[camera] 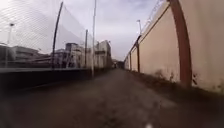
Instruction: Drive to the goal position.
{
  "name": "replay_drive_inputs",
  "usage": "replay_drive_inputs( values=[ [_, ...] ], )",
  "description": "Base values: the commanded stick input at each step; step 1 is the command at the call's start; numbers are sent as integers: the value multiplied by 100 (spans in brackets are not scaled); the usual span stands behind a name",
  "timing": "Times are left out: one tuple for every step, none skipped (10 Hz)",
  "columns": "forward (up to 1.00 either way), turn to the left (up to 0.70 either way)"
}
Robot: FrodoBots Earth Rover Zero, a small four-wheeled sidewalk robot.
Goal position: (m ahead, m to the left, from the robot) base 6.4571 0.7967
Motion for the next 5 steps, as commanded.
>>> replay_drive_inputs(
  values=[
    [100,-9],
    [100,0],
    [100,0],
    [100,0],
    [100,0]
  ],
)
